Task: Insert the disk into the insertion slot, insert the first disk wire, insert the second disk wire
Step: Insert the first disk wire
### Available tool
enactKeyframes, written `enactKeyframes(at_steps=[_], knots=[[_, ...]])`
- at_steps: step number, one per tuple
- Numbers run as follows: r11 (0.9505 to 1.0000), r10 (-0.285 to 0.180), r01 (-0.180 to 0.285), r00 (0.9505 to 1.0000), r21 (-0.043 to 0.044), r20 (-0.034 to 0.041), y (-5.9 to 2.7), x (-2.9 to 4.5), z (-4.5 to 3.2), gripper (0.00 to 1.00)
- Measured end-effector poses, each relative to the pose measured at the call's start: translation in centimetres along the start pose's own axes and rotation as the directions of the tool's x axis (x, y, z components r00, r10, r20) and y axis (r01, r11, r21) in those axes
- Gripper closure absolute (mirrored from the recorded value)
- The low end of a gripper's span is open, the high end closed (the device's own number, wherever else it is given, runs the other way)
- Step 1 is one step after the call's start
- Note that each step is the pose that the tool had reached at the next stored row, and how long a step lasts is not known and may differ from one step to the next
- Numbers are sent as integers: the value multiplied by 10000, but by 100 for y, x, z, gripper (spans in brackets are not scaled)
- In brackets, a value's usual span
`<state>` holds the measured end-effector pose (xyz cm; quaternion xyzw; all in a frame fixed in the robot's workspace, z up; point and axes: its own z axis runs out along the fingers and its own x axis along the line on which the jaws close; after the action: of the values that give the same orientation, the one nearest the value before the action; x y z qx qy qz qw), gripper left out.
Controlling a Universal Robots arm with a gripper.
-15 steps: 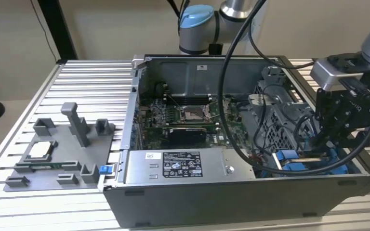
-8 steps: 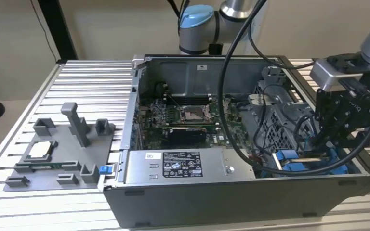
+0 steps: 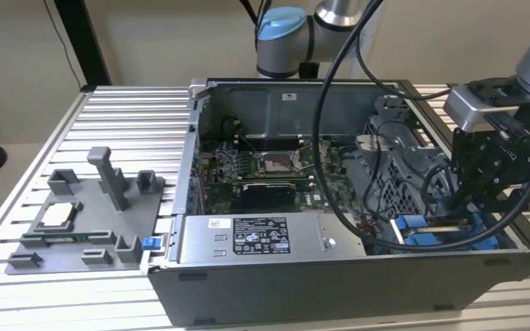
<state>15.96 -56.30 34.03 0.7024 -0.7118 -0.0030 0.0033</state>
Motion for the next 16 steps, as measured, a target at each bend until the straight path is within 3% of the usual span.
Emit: enactKeyframes(at_steps=[7, 13, 16], knots=[[10000, 1, -1, 10000, 1, 1, -14, 0, 11, 100], [10000, -1, 1, 10000, 1, -3, -16, -1, 105, 100], [10000, 0, 0, 10000, 0, 4, -16, -1, 109, 100]])
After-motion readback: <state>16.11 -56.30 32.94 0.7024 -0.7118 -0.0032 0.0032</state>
